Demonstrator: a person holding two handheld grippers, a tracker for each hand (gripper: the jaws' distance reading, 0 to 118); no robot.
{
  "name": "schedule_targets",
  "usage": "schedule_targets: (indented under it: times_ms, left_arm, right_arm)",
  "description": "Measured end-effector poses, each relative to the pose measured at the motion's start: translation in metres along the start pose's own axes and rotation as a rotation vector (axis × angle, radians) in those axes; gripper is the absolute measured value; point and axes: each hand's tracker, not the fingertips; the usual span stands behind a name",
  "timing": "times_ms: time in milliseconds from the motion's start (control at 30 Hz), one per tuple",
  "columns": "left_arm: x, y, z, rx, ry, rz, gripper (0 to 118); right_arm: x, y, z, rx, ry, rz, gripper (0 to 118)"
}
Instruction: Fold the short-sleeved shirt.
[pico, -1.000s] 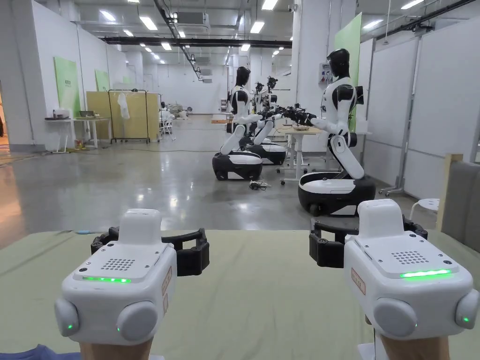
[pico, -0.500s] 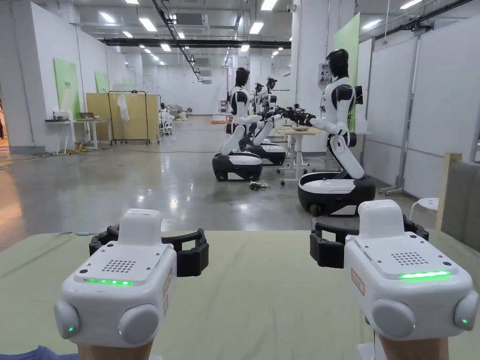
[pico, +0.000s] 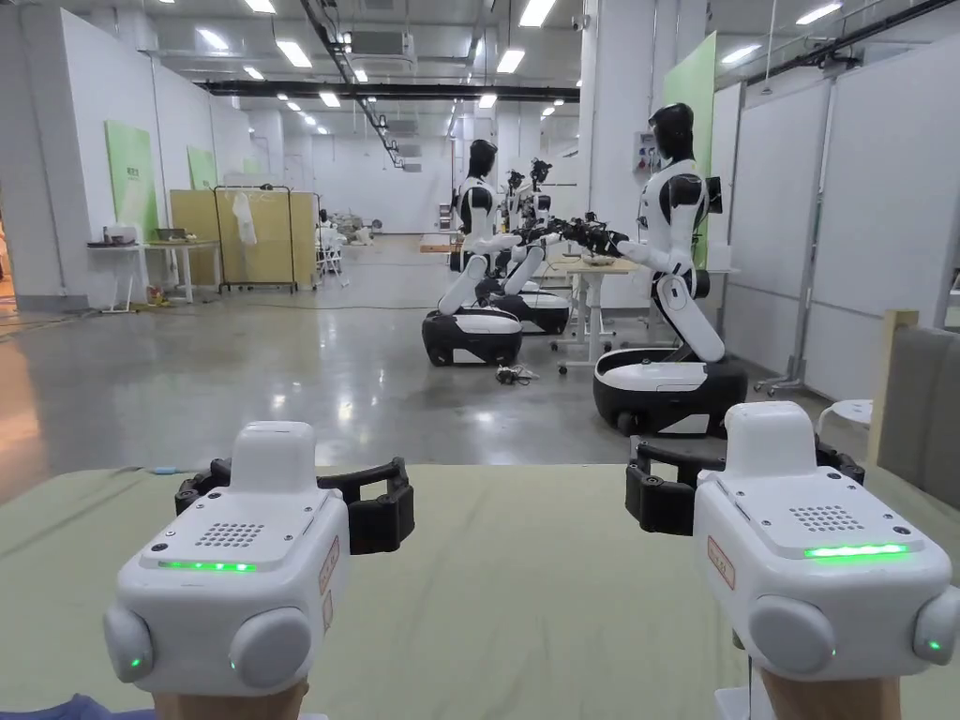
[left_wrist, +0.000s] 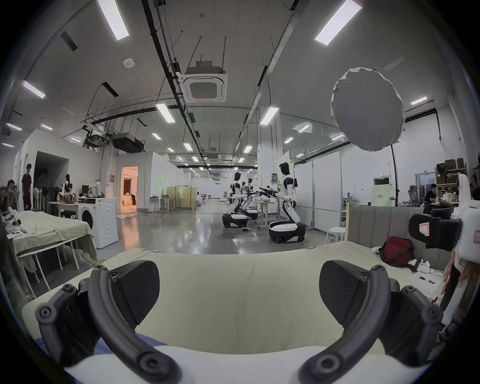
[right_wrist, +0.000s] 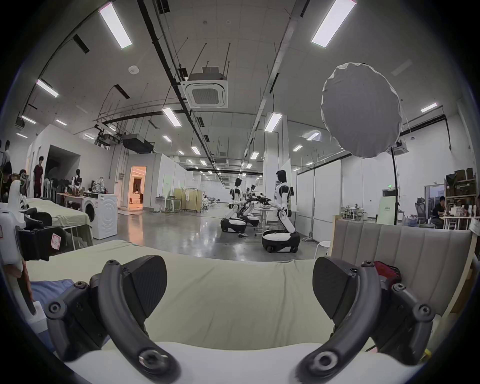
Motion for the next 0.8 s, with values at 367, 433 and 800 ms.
schedule_targets:
  times_ms: [367,433,800]
  left_arm:
    - [0.003,-0.004,0.002,-0.008,-0.032,0.023,118]
    - [0.003,-0.004,0.002,-0.008,-0.029,0.022,118]
    - [0.011,-0.005,0.006,-0.009,-0.012,-0.067,23]
  right_arm:
    - [-0.001,0.001,0.006,0.045,-0.008,0.0,115]
    - [0.001,0.001,0.005,0.04,0.0,0.002,115]
    - [0.008,-0.001,0.009,0.008,-0.016,-0.011,98]
